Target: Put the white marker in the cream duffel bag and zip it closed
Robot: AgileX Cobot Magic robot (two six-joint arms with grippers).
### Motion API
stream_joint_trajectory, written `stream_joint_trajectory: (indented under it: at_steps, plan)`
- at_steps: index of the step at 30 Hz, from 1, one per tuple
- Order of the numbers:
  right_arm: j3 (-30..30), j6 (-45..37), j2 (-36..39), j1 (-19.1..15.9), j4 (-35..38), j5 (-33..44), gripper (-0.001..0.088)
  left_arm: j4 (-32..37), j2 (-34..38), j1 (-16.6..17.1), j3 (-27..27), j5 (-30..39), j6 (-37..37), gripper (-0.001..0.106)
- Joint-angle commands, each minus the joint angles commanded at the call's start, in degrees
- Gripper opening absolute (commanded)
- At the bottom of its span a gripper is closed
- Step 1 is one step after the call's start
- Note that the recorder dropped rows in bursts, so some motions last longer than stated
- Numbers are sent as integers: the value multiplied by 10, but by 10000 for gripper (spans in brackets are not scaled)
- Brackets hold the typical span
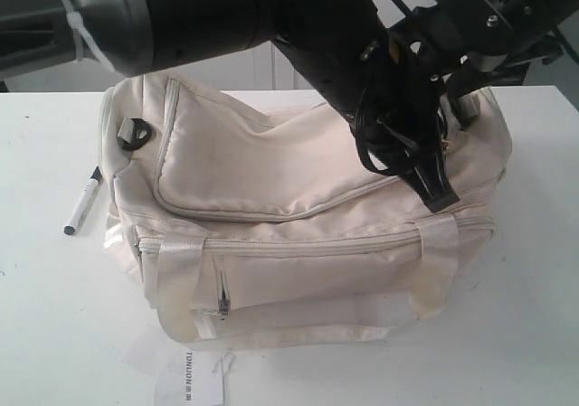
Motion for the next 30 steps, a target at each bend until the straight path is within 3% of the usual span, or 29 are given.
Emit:
stream_joint_trajectory:
  at_steps: [7, 9, 14, 30]
  plan:
    - [0, 5, 23, 6, 0, -9, 495, 0, 0, 0, 0, 0, 0, 0]
    - [0, 5, 27, 6, -2, -13, 390, 0, 0, 0, 0, 0, 0, 0]
    - [0, 5, 29, 6, -19, -21, 1, 0, 0, 0, 0, 0, 0, 0]
    - [0, 5, 29, 6, -19, -29, 0, 0, -4, 0, 0, 27, 0, 0]
